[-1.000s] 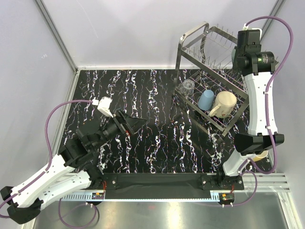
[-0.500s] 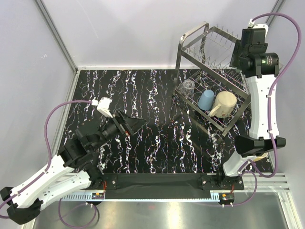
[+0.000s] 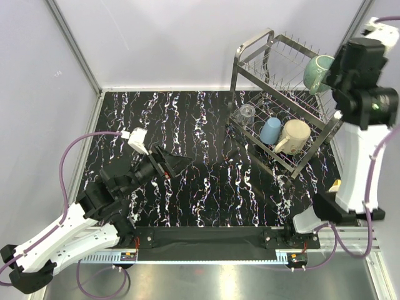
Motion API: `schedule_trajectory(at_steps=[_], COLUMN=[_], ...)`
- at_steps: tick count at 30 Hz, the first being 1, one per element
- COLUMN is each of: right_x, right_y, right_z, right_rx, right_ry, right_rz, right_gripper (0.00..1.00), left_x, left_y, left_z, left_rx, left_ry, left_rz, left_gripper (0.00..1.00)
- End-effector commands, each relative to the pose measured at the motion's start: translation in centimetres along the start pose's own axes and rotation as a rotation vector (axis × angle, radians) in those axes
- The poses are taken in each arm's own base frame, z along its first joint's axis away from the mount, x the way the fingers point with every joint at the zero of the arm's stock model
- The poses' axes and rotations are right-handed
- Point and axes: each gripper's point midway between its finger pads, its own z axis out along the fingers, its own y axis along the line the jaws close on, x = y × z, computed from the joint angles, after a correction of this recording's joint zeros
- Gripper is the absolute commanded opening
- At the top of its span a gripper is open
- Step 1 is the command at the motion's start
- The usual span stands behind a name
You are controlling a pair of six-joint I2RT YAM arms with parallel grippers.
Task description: Load the cups into the dish rack
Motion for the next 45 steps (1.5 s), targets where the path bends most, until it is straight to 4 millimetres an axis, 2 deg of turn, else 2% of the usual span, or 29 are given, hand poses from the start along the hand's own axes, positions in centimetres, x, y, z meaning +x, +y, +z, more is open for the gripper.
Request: schedule_trajectory(at_steps=[1,5,10,12,13,14,15,17,18,19,20,21,22,23,24,26,27,29,30,38,45], right_x=[-3.0,-1.6,3.0,4.5,6.3,7.3,9.3,11.5,13.6,14.6,15.5,17.3,18.4,19.3,21.1,22.9,24.2,25.6,26.6,27.6,30.0], right_y=[-5.2,-8.6,-12.8,-13.7,-14.8,-15.0,-14.8,-15.9,-16.0,-17.2,-17.7,-17.5,-18.8,-19.0,-19.2,-20.7,-20.6,-21.5,-21.1,-20.2,-18.7], right_z=[-5.5,-6.8,-8.2,-8.0,-7.5,-7.1,-6.0,-5.2,-4.7,-4.7,-4.5,-3.9,-3.9,-3.7,-3.4,-3.6,-3.1,-3.0,-2.4,-1.0,1.2], right_rx=[0.116,0.278,0.499,0.541,0.580,0.582,0.567,0.607,0.611,0.652,0.662,0.637,0.671,0.669,0.663,0.704,0.684,0.691,0.667,0.603,0.555], right_ry=[-0.157,-0.153,-0.080,-0.058,-0.012,0.012,0.062,0.102,0.137,0.149,0.166,0.198,0.216,0.229,0.257,0.277,0.297,0.330,0.350,0.386,0.461], right_rz=[0.173,0.228,0.233,0.271,0.283,0.295,0.303,0.332,0.335,0.356,0.356,0.372,0.392,0.408,0.423,0.444,0.460,0.485,0.495,0.583,0.669], right_gripper=[0.62,0.59,0.51,0.50,0.49,0.49,0.49,0.49,0.49,0.49,0.49,0.49,0.49,0.49,0.49,0.49,0.49,0.49,0.49,0.56,0.56], left_x=[0.2,1.1,2.1,2.7,2.8,3.1,3.3,3.7,3.8,4.0,4.1,4.2,4.4,4.6,4.7,4.9,5.0,5.3,5.3,5.8,6.1], left_y=[-1.1,-1.3,-1.5,-1.5,-1.5,-1.5,-1.5,-1.1,-1.0,-0.8,-0.8,-0.7,-0.5,-0.3,-0.3,-0.1,-0.1,0.0,0.0,0.0,-0.1], left_z=[-0.2,-0.3,-0.6,-0.8,-0.9,-1.1,-1.3,-1.5,-1.7,-1.9,-2.1,-2.2,-2.3,-2.4,-2.5,-2.6,-2.7,-2.7,-2.8,-3.2,-3.3], left_rx=[0.058,0.075,0.087,0.085,0.086,0.084,0.084,0.070,0.070,0.060,0.062,0.059,0.052,0.050,0.048,0.044,0.045,0.048,0.051,0.066,0.086], left_ry=[0.013,0.055,0.113,0.147,0.156,0.171,0.181,0.199,0.201,0.211,0.217,0.221,0.229,0.237,0.239,0.250,0.255,0.260,0.262,0.272,0.278], left_rz=[-0.003,-0.008,-0.018,-0.022,-0.025,-0.028,-0.028,-0.033,-0.033,-0.034,-0.034,-0.031,-0.031,-0.028,-0.028,-0.026,-0.028,-0.031,-0.032,-0.040,-0.042], left_gripper=[0.96,0.96,0.96,0.96,0.95,0.95,0.95,0.95,0.95,0.95,0.95,0.95,0.95,0.95,0.95,0.95,0.95,0.95,0.94,0.94,0.95])
